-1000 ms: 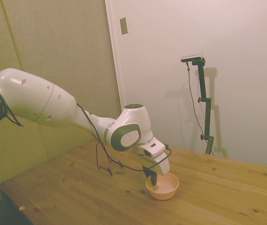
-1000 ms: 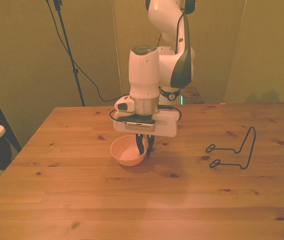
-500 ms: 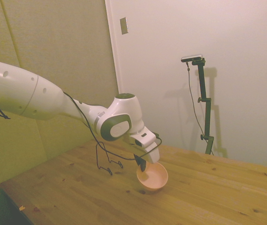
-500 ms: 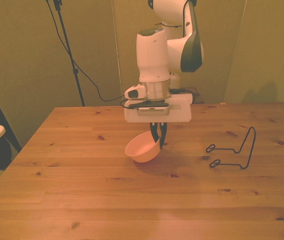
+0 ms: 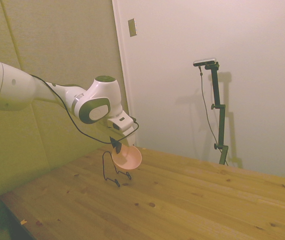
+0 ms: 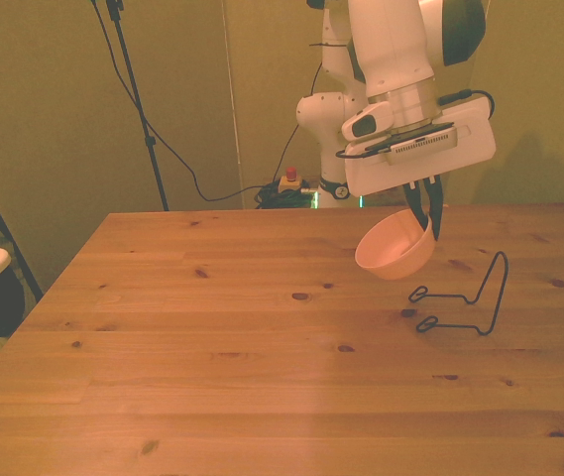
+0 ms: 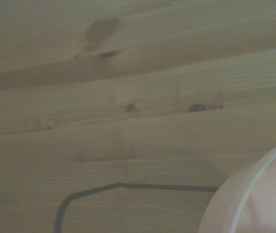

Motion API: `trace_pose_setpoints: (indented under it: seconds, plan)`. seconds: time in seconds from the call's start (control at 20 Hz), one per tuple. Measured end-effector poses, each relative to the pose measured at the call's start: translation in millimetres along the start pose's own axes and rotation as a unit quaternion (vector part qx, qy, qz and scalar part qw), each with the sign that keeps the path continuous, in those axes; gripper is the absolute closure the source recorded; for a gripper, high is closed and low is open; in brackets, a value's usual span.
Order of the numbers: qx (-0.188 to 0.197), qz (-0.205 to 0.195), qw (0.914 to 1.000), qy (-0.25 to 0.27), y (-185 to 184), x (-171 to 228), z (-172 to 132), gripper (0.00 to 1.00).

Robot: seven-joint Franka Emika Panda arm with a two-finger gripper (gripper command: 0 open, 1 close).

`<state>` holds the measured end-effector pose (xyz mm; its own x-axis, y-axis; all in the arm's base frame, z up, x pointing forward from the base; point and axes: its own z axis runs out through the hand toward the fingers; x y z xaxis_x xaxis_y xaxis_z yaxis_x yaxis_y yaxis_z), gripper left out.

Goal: Load the bowl

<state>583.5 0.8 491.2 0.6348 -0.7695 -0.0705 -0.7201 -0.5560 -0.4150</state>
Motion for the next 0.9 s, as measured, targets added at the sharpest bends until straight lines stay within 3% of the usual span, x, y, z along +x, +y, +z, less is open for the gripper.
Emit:
trace_pose_setpoints:
  seconds: [0.25, 0.45, 0.9]
  plan:
    - [0.067, -0.010, 0.9962, -0.054, 3.8, -2.0, 5.3, 1.00]
    - [0.129, -0.022, 0.9835, -0.125, 3.3, -10.8, 9.6, 1.00]
    - [0.181, -0.041, 0.9673, -0.173, 21.2, -2.0, 24.1, 1.00]
